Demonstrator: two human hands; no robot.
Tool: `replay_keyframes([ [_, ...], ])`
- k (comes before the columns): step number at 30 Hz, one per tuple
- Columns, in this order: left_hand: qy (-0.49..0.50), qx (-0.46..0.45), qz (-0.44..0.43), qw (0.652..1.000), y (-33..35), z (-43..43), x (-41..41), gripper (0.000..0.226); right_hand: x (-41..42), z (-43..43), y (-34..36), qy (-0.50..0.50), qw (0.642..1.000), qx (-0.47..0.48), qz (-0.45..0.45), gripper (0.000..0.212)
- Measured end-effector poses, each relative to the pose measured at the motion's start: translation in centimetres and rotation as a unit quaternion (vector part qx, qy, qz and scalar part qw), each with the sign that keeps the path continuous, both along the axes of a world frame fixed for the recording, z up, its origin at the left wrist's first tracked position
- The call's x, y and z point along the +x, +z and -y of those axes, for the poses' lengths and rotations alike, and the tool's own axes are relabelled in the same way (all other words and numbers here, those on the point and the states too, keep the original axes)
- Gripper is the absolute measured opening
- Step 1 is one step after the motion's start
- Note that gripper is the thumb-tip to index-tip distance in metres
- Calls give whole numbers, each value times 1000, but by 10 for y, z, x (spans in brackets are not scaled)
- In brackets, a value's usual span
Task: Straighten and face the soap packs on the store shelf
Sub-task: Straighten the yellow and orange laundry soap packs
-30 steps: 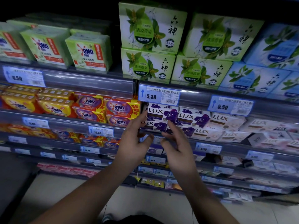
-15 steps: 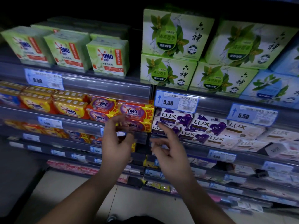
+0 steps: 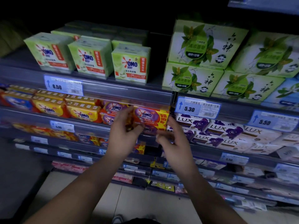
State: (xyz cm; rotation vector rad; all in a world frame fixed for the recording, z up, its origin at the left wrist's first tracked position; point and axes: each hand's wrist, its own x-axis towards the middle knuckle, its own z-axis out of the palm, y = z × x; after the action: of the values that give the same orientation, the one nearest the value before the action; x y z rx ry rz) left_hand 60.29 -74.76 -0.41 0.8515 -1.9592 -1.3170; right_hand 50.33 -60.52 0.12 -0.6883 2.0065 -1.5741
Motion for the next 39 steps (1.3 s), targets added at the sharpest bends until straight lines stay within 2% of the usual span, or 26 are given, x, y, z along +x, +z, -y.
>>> replay_keyframes([
  [2,-14,40,-40,998,1,-4,8,45,2,-5,2,-13,999,-30,27,56],
  [6,-48,77,-120,989,1,-12,27,37,17,-23,4,-5,993,-97,73,18],
  [8,-87,94,-147,981,3,-16,36,31,23,-34,4,-11,986,-124,111,13],
  [13,-142,142,-130,971,4,-25,57,31,28,-64,1,-15,986,-101,132,29],
  [17,-136,170,-123,968,4,-35,60,34,29,-74,-2,-14,986,-97,133,26],
  [21,-137,239,-85,957,4,-40,61,60,24,-83,-1,-1,984,-96,149,26],
  [23,-165,275,-60,945,4,-41,62,66,21,-88,1,29,987,-96,128,32],
  [24,-185,276,-63,941,5,-41,64,67,19,-90,3,47,988,-99,110,38],
  [27,-216,204,-89,951,6,-44,69,66,15,-96,8,81,990,-101,64,55],
  [31,-221,165,-114,955,6,-49,68,70,11,-100,14,121,986,-101,62,53],
  [35,-240,151,-126,951,14,-53,65,72,3,-104,16,153,975,-143,78,50],
  [39,-223,144,-123,956,20,-58,63,78,1,-104,18,108,982,-123,91,46],
])
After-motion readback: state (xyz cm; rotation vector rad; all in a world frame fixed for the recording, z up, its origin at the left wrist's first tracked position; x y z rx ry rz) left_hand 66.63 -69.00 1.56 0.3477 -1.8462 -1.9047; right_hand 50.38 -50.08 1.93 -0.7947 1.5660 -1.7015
